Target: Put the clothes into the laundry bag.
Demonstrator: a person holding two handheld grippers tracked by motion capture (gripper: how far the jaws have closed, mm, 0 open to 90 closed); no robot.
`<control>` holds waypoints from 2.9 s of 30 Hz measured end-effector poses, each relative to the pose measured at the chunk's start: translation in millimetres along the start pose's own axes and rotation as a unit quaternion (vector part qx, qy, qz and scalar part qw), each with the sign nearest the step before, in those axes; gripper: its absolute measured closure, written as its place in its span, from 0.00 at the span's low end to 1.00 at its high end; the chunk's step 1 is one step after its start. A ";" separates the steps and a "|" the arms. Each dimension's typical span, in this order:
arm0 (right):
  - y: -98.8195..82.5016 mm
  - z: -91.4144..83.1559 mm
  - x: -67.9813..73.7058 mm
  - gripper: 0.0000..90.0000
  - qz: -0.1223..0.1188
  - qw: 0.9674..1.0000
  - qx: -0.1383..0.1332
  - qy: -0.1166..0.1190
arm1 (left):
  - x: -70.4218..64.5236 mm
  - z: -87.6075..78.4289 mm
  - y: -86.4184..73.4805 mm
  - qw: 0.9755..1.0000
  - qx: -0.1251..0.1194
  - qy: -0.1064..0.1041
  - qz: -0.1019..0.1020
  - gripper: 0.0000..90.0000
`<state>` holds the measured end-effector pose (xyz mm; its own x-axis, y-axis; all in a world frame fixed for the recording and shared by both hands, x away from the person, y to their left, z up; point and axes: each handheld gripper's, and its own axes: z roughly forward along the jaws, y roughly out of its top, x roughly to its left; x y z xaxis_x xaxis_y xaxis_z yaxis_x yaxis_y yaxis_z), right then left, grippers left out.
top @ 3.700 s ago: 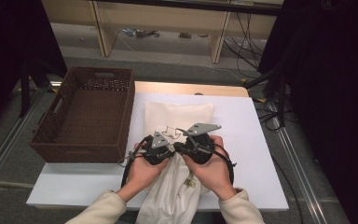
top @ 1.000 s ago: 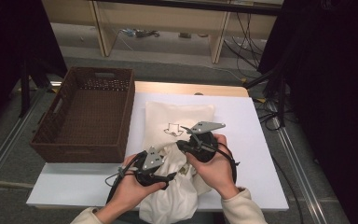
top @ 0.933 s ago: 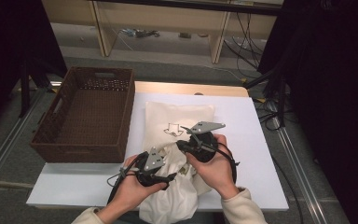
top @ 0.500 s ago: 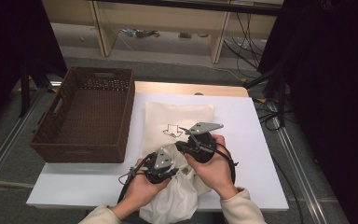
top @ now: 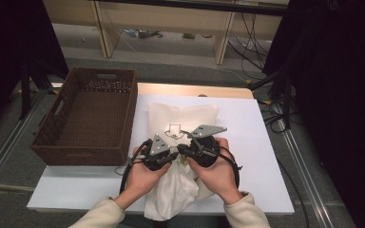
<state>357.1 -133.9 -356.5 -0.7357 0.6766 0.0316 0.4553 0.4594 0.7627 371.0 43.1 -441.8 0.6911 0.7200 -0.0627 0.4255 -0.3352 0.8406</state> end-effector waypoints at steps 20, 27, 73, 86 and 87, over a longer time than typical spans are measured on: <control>-0.8 -2.9 -7.3 0.99 0.023 1.000 0.003 -0.001 | -22.2 -35.0 -18.1 0.996 0.024 -0.032 0.074 0.42; -1.6 0.4 -7.4 0.99 0.008 1.000 0.002 -0.001 | -25.2 -13.6 -22.8 0.996 0.035 -0.020 0.083 0.59; -1.7 -0.5 -6.1 0.99 0.022 1.000 0.009 -0.001 | -29.4 -40.3 -13.8 0.996 0.019 -0.039 0.074 0.32; -2.0 1.3 -4.0 0.99 0.024 1.000 0.016 0.001 | -26.8 -6.7 -28.1 0.995 0.039 -0.025 0.084 0.73; -1.8 2.3 -5.9 0.99 0.011 1.000 0.012 0.003 | -27.6 -5.5 -27.7 0.996 0.038 -0.029 0.076 0.77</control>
<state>361.8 -137.4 -359.6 -0.7290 0.6826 0.0521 0.4831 0.4590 0.7456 336.9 35.9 -460.4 0.7828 0.6216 0.0299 0.3546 -0.4850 0.7994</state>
